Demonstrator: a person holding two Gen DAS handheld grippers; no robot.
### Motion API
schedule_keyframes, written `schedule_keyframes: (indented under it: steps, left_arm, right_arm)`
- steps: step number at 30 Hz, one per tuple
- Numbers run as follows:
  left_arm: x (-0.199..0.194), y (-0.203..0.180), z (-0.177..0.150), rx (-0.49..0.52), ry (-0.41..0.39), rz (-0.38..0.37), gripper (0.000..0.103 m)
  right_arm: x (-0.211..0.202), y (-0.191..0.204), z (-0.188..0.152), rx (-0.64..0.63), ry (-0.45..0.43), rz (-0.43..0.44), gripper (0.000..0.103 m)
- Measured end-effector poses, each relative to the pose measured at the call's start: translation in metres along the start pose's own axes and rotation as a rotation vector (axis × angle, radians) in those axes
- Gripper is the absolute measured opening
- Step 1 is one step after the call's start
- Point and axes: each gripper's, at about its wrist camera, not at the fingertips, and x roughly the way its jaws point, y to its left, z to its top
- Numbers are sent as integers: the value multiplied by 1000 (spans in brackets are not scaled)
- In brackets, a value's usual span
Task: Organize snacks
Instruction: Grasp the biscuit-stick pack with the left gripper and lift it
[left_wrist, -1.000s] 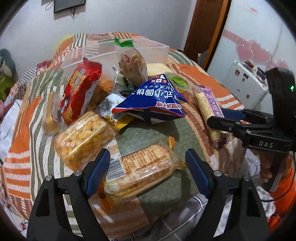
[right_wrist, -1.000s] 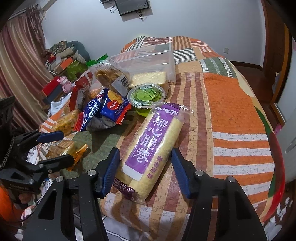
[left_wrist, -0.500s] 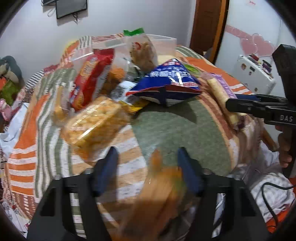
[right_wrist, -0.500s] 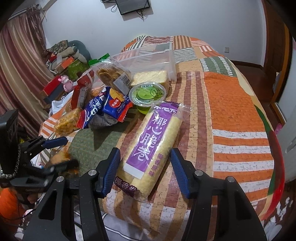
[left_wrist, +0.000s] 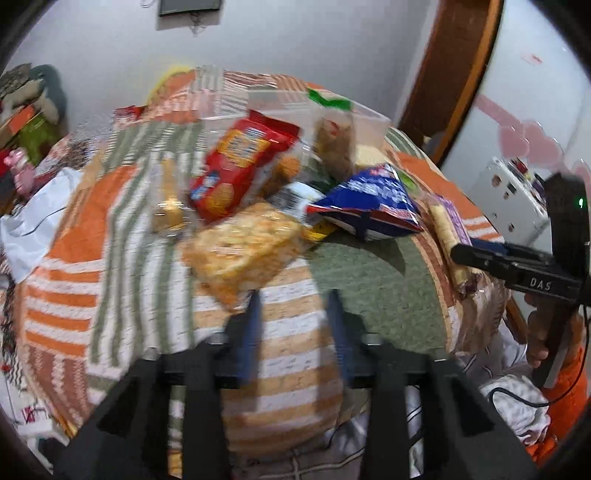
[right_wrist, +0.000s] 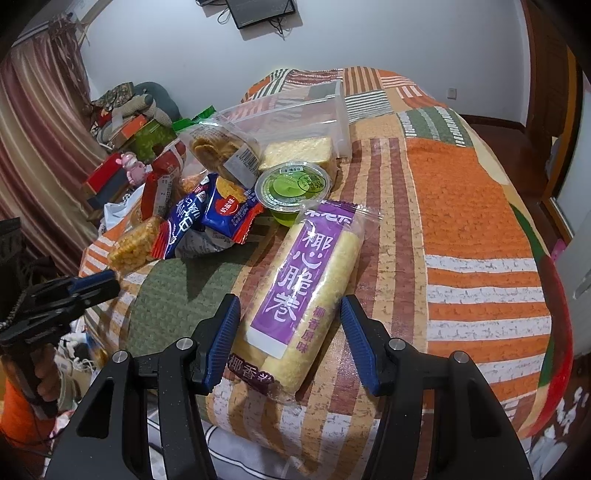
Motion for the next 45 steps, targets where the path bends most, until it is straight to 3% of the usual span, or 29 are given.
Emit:
schedule_keyframes:
  steps: [1, 5, 9, 14, 18, 23, 31, 41, 45]
  left_arm:
    - [-5, 5, 0, -11, -11, 11, 57]
    - [-30, 29, -5, -71, -44, 75, 61]
    - [-54, 60, -22, -138, -63, 177, 74]
    - [-64, 102, -58, -256, 8, 249, 74]
    - [-54, 113, -87, -280, 100, 226, 74]
    - [-31, 110, -120, -239, 231, 195, 74]
    - [-5, 106, -150, -169, 343, 177, 74]
    - [20, 98, -143, -120, 323, 182, 73]
    - [20, 96, -139, -107, 297, 178, 62]
  right_arm:
    - [0, 0, 0, 0, 0, 0, 53]
    - [0, 0, 1, -5, -1, -3, 53]
    - [-1, -1, 3, 8, -2, 4, 53]
    - [-2, -4, 4, 24, -5, 6, 53]
    - [0, -3, 4, 34, 6, 13, 53]
    - [0, 1, 5, 26, 12, 7, 53]
    - [1, 8, 5, 23, 23, 1, 53]
    - [0, 10, 5, 18, 28, -4, 53]
    - [3, 8, 5, 28, 35, 1, 53]
